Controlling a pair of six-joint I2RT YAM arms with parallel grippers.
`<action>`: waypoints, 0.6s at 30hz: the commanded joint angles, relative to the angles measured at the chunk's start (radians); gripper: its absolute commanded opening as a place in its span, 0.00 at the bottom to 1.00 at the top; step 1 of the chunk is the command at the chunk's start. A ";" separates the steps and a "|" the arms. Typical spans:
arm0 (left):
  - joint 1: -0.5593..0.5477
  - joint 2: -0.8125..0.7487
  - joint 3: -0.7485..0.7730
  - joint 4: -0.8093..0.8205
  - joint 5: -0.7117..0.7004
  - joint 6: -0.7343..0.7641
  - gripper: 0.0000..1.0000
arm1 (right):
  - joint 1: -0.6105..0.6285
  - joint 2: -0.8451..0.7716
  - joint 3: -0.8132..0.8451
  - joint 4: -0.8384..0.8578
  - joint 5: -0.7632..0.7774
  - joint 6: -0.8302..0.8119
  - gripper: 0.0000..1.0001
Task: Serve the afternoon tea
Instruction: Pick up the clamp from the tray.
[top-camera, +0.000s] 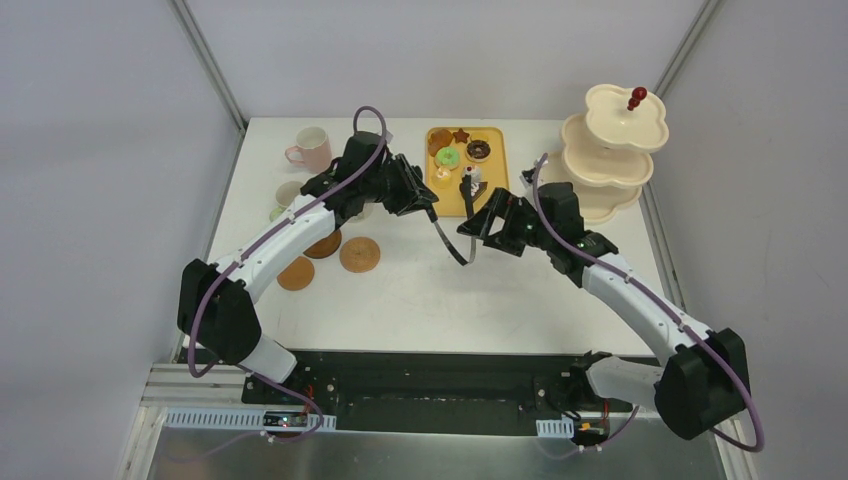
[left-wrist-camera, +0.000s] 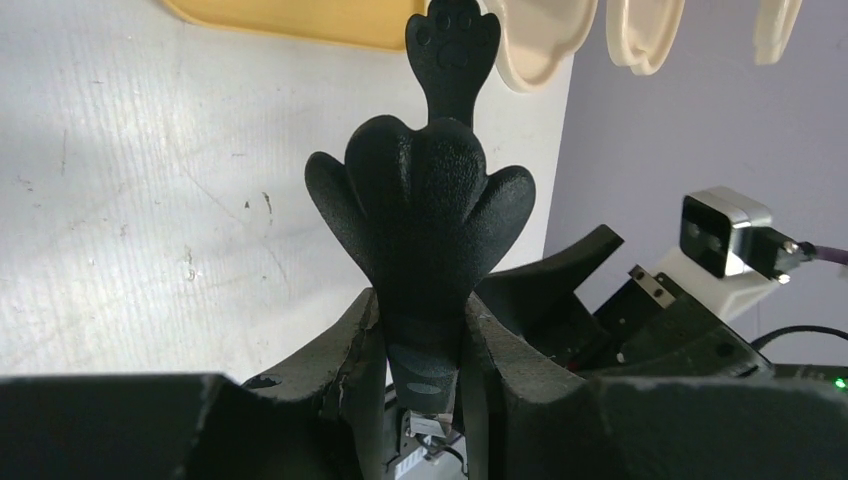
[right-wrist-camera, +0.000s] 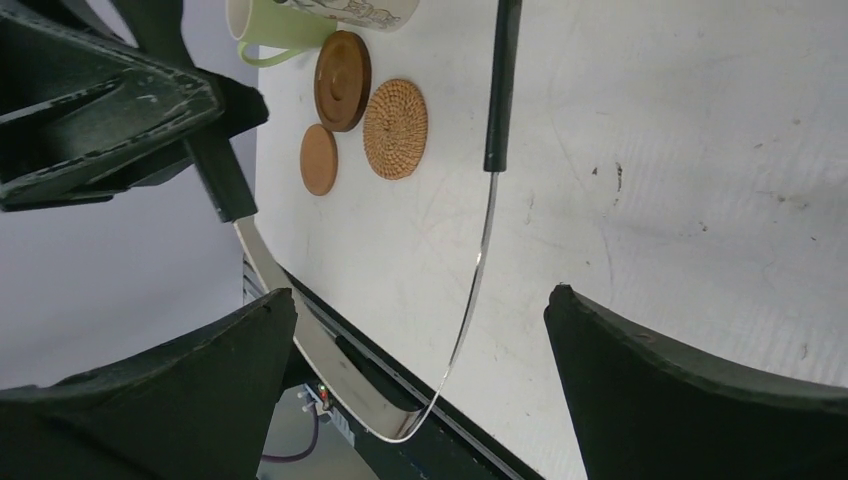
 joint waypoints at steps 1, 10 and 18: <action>-0.001 -0.017 0.026 0.009 0.023 -0.056 0.00 | 0.017 0.022 0.038 0.118 0.047 -0.025 1.00; -0.008 -0.006 0.022 0.008 0.029 -0.080 0.00 | 0.050 0.096 0.043 0.226 -0.009 -0.076 1.00; -0.010 0.017 0.061 -0.052 0.012 -0.084 0.00 | 0.098 0.103 0.076 0.250 -0.019 -0.117 1.00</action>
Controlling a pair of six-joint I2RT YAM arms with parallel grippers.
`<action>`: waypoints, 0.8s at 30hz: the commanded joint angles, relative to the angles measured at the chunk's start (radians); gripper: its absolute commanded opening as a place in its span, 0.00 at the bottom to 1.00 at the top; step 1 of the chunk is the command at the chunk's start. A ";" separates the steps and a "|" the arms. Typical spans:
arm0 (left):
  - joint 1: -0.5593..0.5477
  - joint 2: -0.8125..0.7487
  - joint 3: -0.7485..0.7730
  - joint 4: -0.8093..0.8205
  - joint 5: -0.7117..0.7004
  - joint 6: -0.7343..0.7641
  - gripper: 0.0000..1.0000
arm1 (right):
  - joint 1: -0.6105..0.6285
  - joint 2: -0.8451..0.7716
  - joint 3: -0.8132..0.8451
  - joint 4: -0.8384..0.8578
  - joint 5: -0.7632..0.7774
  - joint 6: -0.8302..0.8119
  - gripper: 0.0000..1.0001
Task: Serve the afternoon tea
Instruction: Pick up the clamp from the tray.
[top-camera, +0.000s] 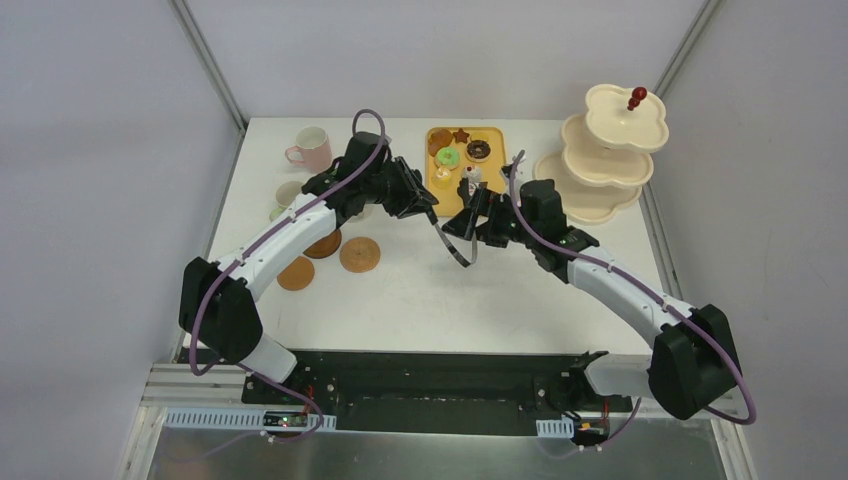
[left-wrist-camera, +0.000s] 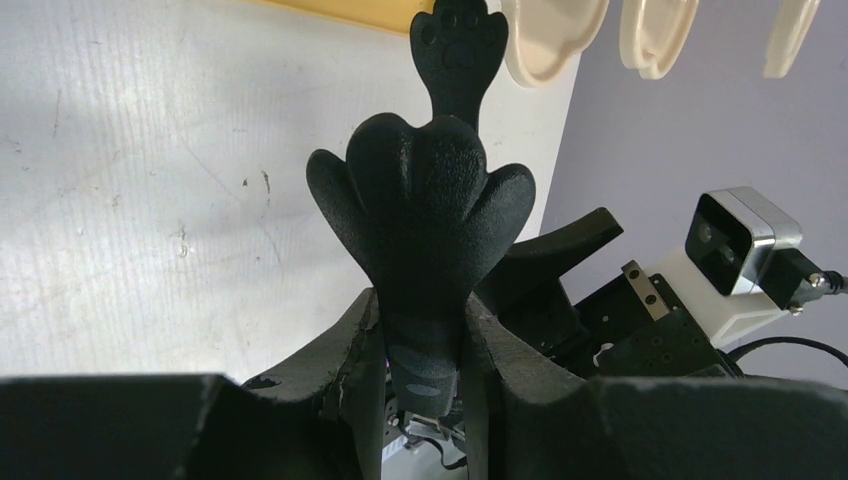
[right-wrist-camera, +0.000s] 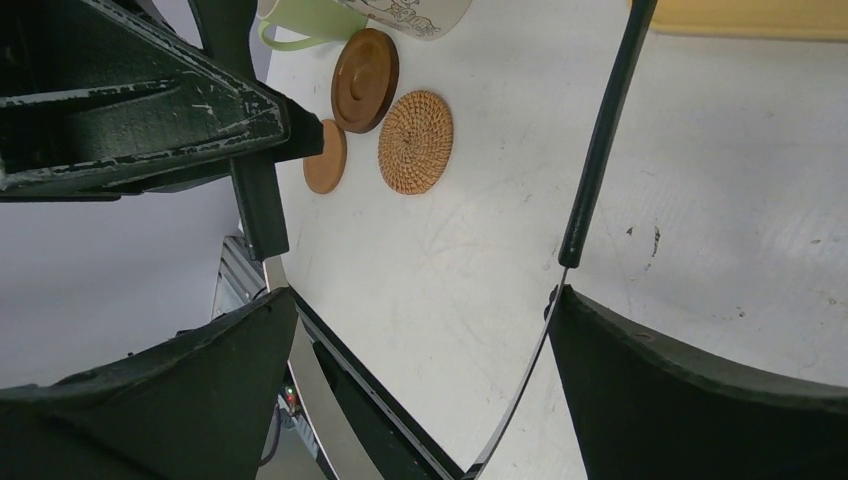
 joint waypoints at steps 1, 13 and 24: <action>-0.009 0.015 0.064 -0.031 0.001 -0.019 0.00 | 0.031 -0.020 0.063 0.087 -0.029 -0.044 1.00; -0.009 0.032 0.064 -0.058 0.011 -0.016 0.00 | 0.009 -0.068 -0.016 0.305 -0.066 0.288 1.00; -0.021 0.083 0.146 -0.172 -0.019 -0.050 0.00 | 0.158 -0.023 0.134 0.026 0.149 -0.045 1.00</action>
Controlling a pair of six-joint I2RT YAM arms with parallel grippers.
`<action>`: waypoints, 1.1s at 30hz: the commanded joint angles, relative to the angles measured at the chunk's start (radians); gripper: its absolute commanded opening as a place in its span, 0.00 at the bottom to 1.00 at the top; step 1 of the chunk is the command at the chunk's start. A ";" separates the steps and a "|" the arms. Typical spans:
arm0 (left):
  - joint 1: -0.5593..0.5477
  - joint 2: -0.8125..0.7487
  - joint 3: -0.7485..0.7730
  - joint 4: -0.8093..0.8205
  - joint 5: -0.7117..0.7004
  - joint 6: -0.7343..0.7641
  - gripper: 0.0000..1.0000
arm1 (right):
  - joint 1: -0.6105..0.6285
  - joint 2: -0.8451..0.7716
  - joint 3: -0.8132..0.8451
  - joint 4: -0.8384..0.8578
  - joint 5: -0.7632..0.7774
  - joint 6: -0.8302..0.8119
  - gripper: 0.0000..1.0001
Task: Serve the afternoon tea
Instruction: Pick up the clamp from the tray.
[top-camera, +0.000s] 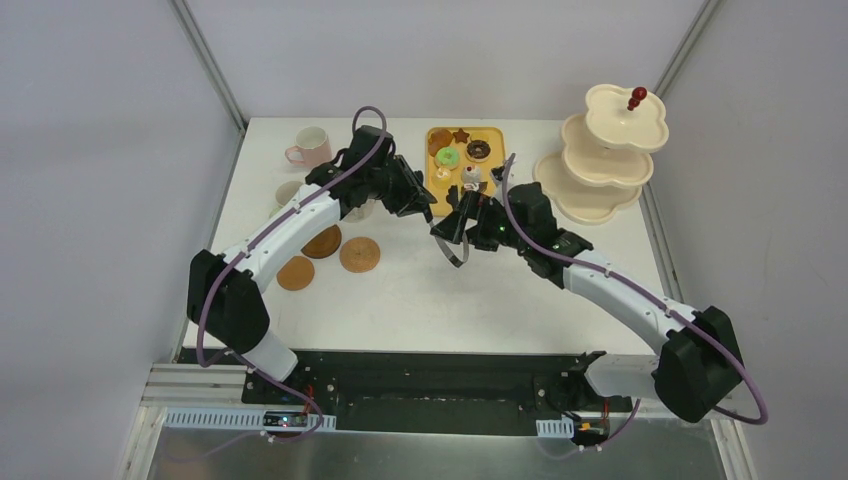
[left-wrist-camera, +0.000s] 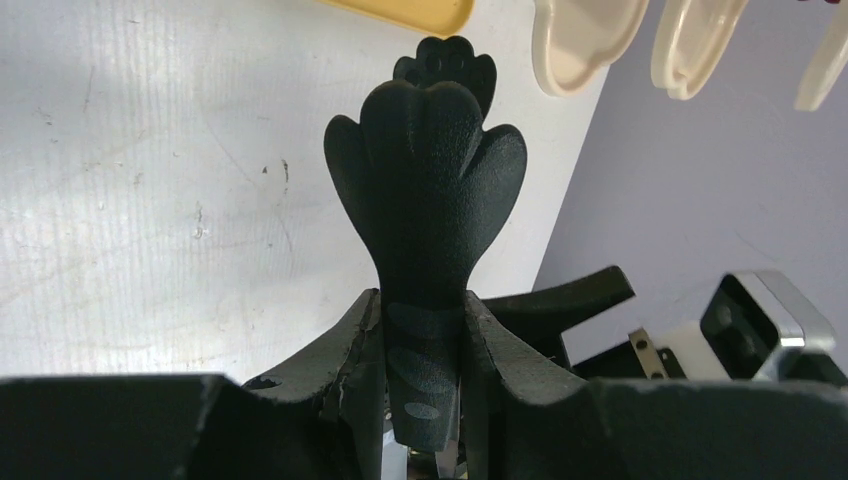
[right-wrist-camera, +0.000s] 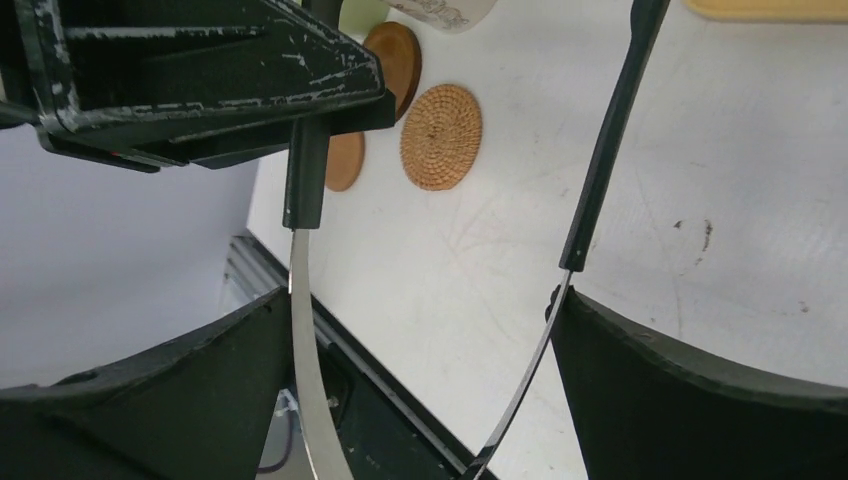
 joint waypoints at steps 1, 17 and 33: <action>-0.025 0.033 0.062 -0.054 -0.010 -0.026 0.00 | 0.077 0.004 0.133 -0.001 0.112 -0.125 1.00; -0.055 -0.032 -0.036 0.018 -0.058 -0.227 0.00 | 0.168 0.051 0.098 0.189 0.465 -0.108 1.00; -0.054 -0.061 -0.073 0.031 -0.038 -0.293 0.22 | 0.161 0.042 0.104 0.123 0.384 -0.043 0.74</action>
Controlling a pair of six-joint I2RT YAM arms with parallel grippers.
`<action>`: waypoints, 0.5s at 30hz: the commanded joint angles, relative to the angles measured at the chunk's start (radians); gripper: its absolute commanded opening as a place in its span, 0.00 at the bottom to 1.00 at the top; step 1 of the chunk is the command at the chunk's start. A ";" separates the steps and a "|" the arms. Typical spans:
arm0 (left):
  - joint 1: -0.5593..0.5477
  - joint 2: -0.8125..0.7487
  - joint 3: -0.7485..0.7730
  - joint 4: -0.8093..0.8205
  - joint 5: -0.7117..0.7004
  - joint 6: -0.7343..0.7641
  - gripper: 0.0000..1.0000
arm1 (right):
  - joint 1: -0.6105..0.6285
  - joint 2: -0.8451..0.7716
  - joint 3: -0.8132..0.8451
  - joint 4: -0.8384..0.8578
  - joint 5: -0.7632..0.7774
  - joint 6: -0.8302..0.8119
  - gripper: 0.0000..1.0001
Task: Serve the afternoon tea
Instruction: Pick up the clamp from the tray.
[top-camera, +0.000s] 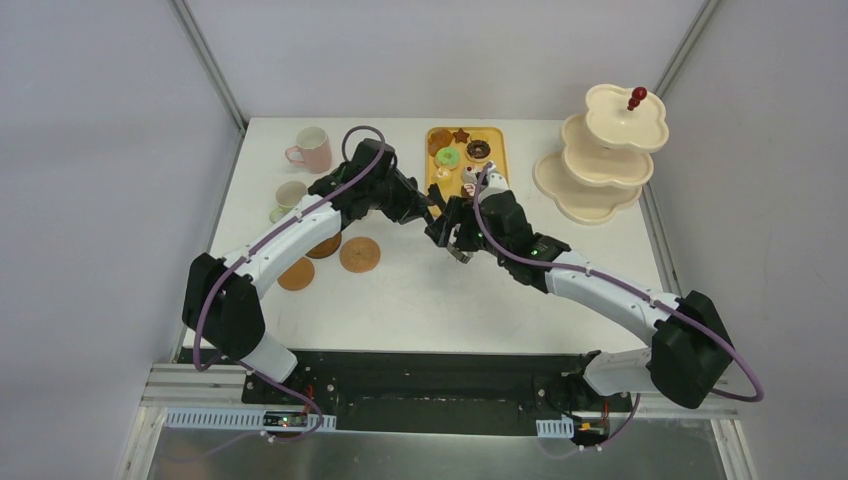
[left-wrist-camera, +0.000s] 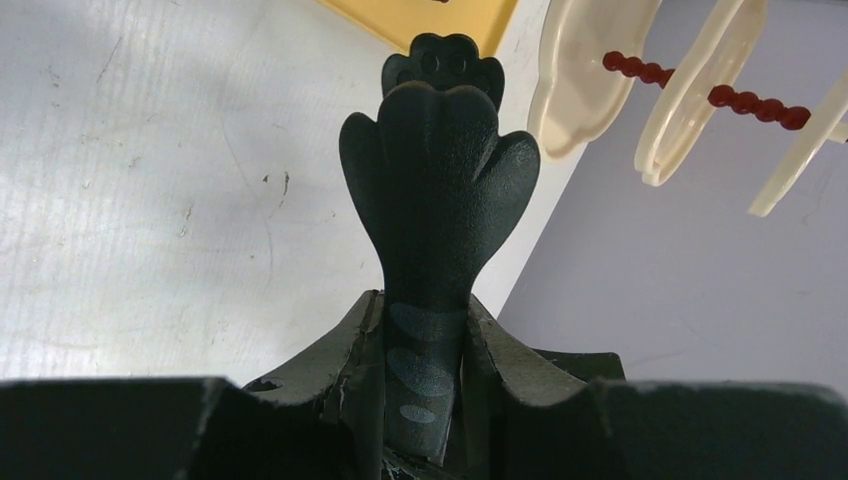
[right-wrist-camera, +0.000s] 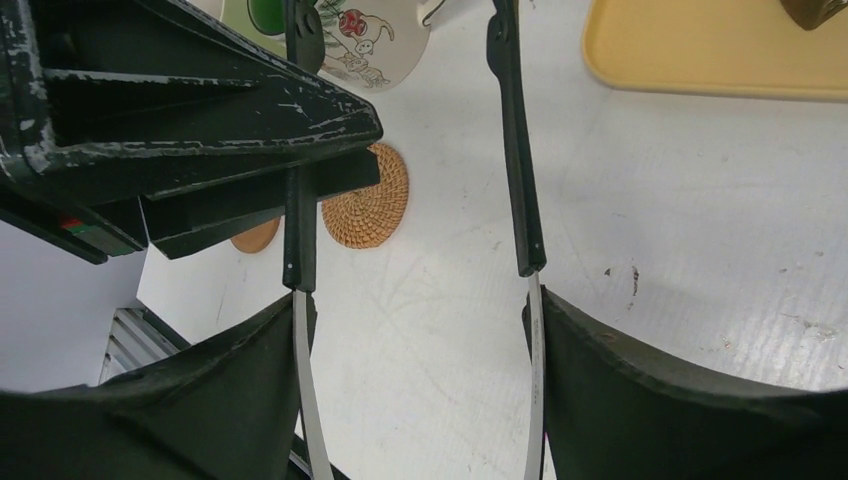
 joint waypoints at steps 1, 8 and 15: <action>-0.033 -0.035 0.028 -0.029 0.077 -0.071 0.29 | 0.004 -0.032 0.068 0.106 -0.008 0.076 0.74; -0.033 -0.025 0.157 -0.112 0.023 0.085 0.86 | -0.010 -0.047 0.061 0.047 -0.002 0.133 0.73; -0.033 -0.033 0.331 -0.320 -0.089 0.298 0.98 | -0.131 -0.058 0.099 -0.123 -0.055 0.201 0.74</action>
